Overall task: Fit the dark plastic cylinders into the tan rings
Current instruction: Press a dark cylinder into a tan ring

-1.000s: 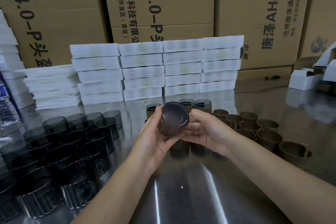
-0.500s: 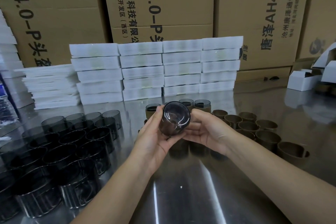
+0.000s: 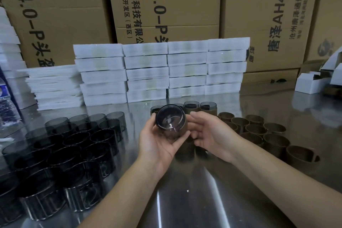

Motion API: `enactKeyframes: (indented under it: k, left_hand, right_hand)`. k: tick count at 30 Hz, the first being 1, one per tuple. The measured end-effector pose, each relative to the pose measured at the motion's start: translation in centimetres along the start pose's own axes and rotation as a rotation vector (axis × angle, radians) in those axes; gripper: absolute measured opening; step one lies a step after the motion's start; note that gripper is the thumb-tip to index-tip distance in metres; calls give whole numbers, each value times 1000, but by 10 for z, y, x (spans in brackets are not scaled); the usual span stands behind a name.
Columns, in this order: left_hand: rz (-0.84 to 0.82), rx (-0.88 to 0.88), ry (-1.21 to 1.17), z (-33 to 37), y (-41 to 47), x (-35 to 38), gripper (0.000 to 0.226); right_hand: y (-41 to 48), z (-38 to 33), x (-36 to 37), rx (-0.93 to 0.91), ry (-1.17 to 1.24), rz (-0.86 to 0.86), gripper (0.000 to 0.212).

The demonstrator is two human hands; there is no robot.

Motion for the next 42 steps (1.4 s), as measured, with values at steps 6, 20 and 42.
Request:
enactKeyframes:
  k: [6,20,42]
  left_hand:
    - [36,20,52,-1,0,1,42]
    - [366,-43,367,-8,0,-13,29]
    - [342,-81,349,-12,7,-10,27]
  right_hand:
    - [-6,-4,3,81,151,-172,22]
    - [32,-29,-46,-403,-415,382,4]
    - [99,5,-8,-311,-1447,82,27]
Point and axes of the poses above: each hand's wrist, its own y-axis towards the middle knuckle, its own x-axis out of the palm, z = x × y, the point moved 5 cm from there along y, towards the middle knuckle, and after that the axes turned 9 degrees about -x, right-handed, at the moved point
